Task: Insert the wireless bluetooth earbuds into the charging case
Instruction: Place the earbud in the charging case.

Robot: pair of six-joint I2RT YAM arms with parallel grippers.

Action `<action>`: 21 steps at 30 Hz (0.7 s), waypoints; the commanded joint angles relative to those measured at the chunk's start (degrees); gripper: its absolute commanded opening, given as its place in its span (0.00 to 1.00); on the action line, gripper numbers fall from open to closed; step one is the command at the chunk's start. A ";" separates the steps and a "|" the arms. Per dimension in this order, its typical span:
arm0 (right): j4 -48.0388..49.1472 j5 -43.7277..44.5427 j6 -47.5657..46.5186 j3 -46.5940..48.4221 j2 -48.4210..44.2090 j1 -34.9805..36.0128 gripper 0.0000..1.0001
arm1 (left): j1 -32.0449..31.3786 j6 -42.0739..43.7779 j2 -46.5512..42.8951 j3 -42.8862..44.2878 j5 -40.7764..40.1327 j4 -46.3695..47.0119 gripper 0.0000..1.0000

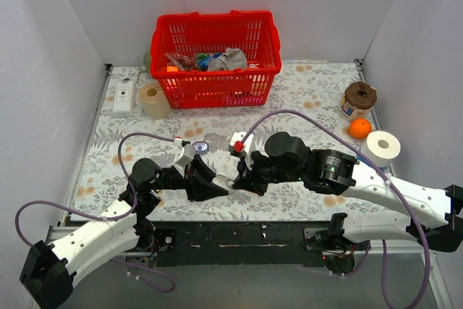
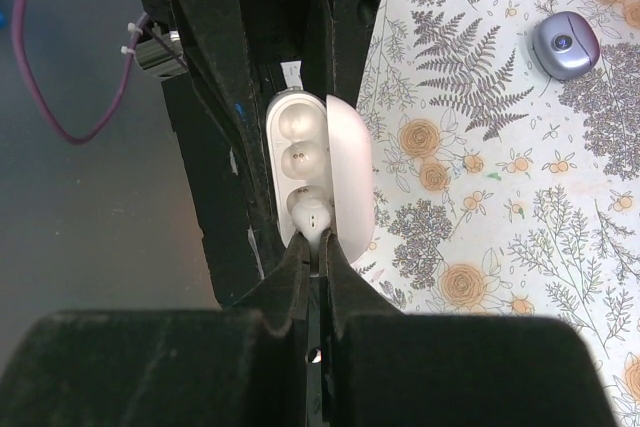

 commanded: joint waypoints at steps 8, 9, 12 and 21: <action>2.99 -0.26 0.75 1.00 1.35 1.77 0.01 | 0.04 -0.66 -0.02 0.52 -0.92 5.78 0.00; 3.16 -0.18 0.83 0.83 1.44 2.03 0.01 | 0.13 -0.67 -0.02 0.43 -1.01 5.96 0.00; 3.16 0.18 1.27 0.21 1.44 2.39 0.01 | 0.13 -1.37 -0.02 0.26 -1.45 7.01 0.00; -0.09 2.81 1.45 0.12 1.00 3.88 0.01 | 0.13 -1.46 -1.60 0.17 -3.39 7.37 0.00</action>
